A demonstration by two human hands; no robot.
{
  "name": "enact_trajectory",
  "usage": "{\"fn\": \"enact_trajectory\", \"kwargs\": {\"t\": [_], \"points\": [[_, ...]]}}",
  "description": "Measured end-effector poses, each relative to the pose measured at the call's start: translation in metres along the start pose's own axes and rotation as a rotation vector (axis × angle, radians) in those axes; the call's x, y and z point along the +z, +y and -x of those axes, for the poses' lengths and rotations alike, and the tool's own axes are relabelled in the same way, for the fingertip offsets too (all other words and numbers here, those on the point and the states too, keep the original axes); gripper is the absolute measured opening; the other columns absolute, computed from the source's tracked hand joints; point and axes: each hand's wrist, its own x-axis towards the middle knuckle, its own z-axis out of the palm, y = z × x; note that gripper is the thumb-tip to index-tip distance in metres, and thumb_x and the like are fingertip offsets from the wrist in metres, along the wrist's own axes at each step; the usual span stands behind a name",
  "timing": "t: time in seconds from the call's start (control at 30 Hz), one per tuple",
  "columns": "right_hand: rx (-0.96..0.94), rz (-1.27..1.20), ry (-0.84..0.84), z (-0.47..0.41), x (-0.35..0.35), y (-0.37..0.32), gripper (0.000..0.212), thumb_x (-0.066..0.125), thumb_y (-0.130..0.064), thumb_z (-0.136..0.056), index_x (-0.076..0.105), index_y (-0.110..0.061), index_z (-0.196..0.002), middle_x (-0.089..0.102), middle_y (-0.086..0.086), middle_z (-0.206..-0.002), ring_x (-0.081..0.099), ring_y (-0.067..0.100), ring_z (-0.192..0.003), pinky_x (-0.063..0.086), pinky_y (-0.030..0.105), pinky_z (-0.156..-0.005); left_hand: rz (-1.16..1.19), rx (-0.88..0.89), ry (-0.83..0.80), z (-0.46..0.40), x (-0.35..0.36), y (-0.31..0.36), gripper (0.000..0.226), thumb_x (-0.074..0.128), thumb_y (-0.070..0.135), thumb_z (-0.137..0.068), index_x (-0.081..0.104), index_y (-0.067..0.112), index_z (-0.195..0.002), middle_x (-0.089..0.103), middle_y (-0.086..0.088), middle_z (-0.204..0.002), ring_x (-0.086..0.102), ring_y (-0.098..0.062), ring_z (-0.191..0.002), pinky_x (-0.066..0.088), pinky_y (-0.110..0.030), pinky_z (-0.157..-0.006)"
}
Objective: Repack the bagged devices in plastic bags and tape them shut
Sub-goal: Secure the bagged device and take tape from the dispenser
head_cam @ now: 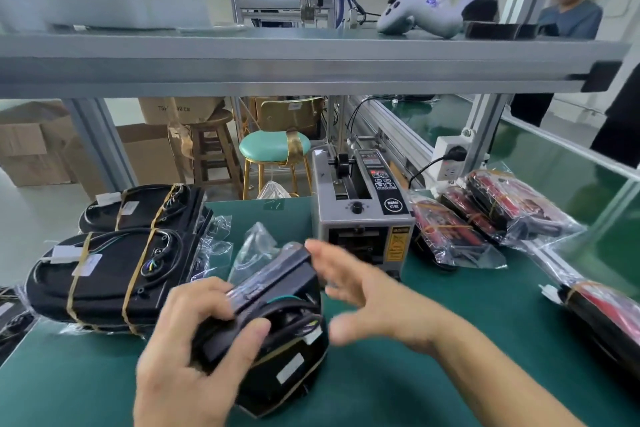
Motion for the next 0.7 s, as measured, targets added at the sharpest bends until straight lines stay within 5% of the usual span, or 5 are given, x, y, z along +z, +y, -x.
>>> {"fn": "enact_trajectory", "kwargs": {"t": [0.07,0.17,0.33,0.5,0.7], "points": [[0.023,-0.005,-0.068,-0.002,0.017,0.017,0.094,0.084,-0.009,-0.064,0.038,-0.038,-0.140,0.049,-0.024,-0.139,0.039,-0.001,-0.134,0.029,0.022,-0.112,0.168,-0.157,0.075,0.003,-0.006,-0.010,0.029,0.076,0.028,-0.060,0.055,0.027,-0.080,0.066,0.015,-0.093,0.061,0.004,-0.081,0.046,-0.005,-0.077],[-0.012,-0.024,0.098,-0.005,0.030,0.018,0.057,0.078,0.002,-0.072,0.058,-0.018,-0.122,0.068,-0.008,-0.114,0.063,0.004,-0.104,0.045,0.018,-0.090,0.385,-0.351,0.058,0.007,-0.019,-0.020,0.035,0.068,0.014,-0.063,0.067,0.030,-0.094,0.068,0.003,-0.097,0.062,-0.011,-0.091,0.047,-0.013,-0.082],[-0.138,0.535,0.283,0.015,0.001,-0.011,0.049,0.080,-0.036,-0.065,0.062,-0.035,-0.110,0.058,-0.018,-0.100,0.055,0.007,-0.100,0.041,0.018,-0.084,0.094,-0.253,-0.128,0.002,-0.025,-0.008,0.050,0.066,0.048,-0.061,0.063,0.046,-0.111,0.054,0.016,-0.127,0.046,0.003,-0.123,0.032,-0.003,-0.096],[-0.121,0.748,0.199,0.018,-0.002,-0.010,0.047,0.078,-0.038,-0.067,0.061,-0.035,-0.111,0.058,-0.019,-0.101,0.049,0.006,-0.100,0.040,0.039,-0.092,0.307,-0.476,-0.331,0.010,0.002,-0.008,0.054,0.073,0.047,-0.056,0.063,0.047,-0.109,0.069,0.015,-0.111,0.060,-0.006,-0.111,0.042,-0.018,-0.097],[-0.087,0.872,0.205,0.019,0.001,0.006,0.058,0.081,-0.044,-0.066,0.056,-0.045,-0.118,0.055,-0.026,-0.112,0.043,-0.004,-0.107,0.027,0.024,-0.094,0.397,-0.542,-0.284,0.023,0.009,-0.022,0.047,0.079,0.038,-0.051,0.071,0.035,-0.097,0.074,0.001,-0.097,0.068,-0.014,-0.093,0.049,-0.013,-0.078]]}}
